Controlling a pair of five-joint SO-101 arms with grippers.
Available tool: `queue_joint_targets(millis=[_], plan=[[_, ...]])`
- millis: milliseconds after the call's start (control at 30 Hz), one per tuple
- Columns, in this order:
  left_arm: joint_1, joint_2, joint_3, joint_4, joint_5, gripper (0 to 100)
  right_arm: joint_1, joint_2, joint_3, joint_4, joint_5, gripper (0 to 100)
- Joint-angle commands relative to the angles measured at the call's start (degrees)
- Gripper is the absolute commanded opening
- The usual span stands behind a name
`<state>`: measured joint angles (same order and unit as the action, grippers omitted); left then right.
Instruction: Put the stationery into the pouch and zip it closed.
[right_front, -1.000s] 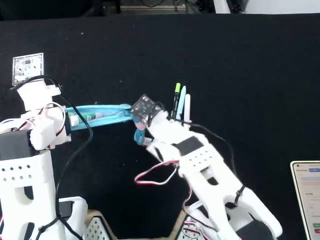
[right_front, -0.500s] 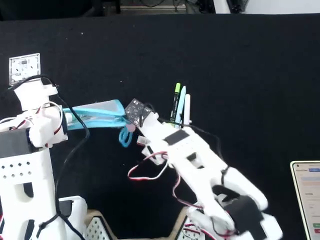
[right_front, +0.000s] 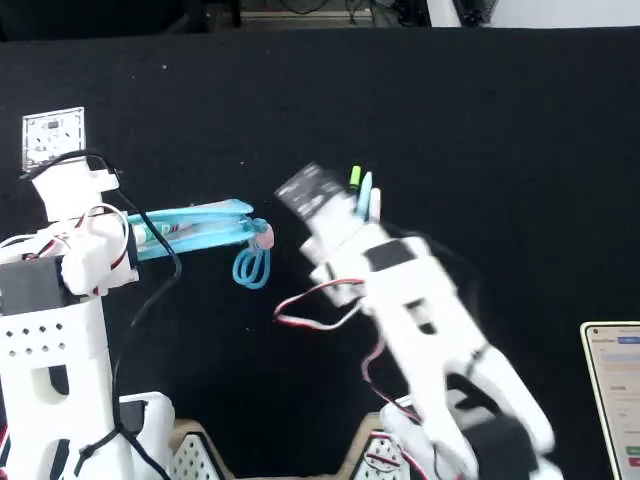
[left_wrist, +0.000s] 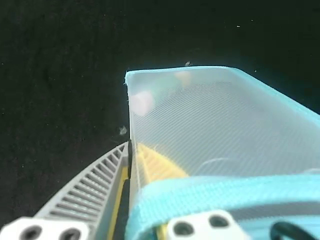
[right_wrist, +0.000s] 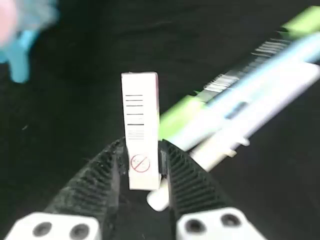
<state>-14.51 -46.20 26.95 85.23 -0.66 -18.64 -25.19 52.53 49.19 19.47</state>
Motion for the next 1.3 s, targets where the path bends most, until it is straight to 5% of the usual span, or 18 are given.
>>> queue_joint_targets(millis=[0, 133, 433, 567, 767, 1267], plan=[[-0.48, 0.26, 0.13, -0.26, 0.26, 3, 6.42, -13.67, -7.16, 11.60, -3.34, 1.1], [-0.48, 0.26, 0.13, -0.26, 0.26, 3, 15.30, -16.40, -9.45, 17.93, -1.41, 1.1], [-0.40, 0.26, 0.13, -0.18, 0.26, 3, 31.74, 0.92, -7.69, 13.19, -0.18, 1.2], [-0.40, 0.26, 0.13, 0.00, 0.26, 3, 32.00, 9.80, -8.04, 10.02, 1.05, 2.6], [-0.40, 0.26, 0.13, 0.00, 0.26, 3, 31.91, 20.35, -16.04, 14.15, 2.20, 22.7], [-0.40, 0.26, 0.04, 0.00, 0.26, 3, 23.03, 35.30, -36.88, 23.21, 2.73, 16.4]])
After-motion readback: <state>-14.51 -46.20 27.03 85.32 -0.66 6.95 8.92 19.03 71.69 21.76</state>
